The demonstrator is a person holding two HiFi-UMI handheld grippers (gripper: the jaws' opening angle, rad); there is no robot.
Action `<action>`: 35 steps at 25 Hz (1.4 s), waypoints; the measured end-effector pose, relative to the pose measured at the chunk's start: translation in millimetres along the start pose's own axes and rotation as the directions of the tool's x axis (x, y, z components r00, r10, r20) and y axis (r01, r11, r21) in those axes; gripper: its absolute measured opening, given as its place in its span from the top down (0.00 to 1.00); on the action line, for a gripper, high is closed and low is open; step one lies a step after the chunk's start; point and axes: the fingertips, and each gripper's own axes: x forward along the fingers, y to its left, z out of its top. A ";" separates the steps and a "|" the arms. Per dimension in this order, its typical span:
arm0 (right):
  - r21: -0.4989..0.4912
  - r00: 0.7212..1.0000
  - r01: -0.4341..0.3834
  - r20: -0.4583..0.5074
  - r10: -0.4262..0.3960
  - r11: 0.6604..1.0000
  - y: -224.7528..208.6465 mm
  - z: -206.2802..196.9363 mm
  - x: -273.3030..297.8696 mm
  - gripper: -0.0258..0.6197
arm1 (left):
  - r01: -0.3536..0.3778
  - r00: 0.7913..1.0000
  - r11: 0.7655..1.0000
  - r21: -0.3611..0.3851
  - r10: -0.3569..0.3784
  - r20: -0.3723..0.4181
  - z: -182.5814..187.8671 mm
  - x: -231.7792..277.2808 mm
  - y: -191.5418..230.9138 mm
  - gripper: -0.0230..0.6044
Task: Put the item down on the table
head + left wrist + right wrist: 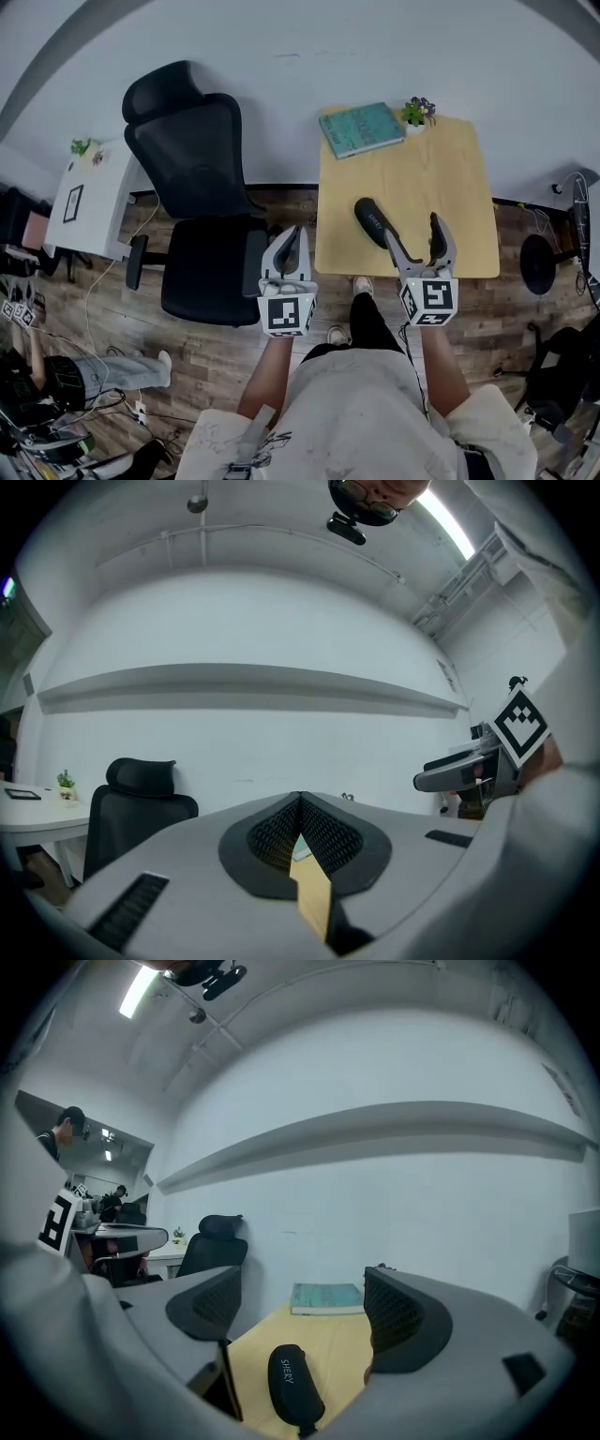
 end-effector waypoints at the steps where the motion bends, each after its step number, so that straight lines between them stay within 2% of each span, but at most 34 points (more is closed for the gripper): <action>1: 0.000 1.000 0.000 -0.002 0.000 1.000 0.4 -0.2 -0.4 0.34 | 0.001 1.000 1.000 0.002 -0.001 0.000 0.8 -0.2 -0.3 0.95; 10: -0.018 1.000 -0.021 -0.021 0.021 1.000 5.9 -1.3 -5.0 0.34 | 0.016 1.000 1.000 0.009 -0.016 -0.008 -0.3 -2.5 -7.8 0.95; 18: -0.009 0.998 0.043 0.045 -0.042 0.999 -3.2 12.0 -16.7 0.79 | 0.025 1.000 1.000 0.008 -0.025 -0.002 0.7 -4.5 -11.4 0.95; 21: -0.014 0.997 0.047 0.063 -0.046 0.999 -3.2 17.2 -18.6 0.91 | 0.027 1.000 1.000 0.010 -0.027 0.002 1.7 -4.6 -11.2 0.95; 35: -0.021 0.997 0.041 0.062 -0.039 0.999 -5.6 19.4 -15.6 0.93 | 0.026 1.000 1.000 0.009 -0.026 0.006 4.3 -0.8 -11.7 0.95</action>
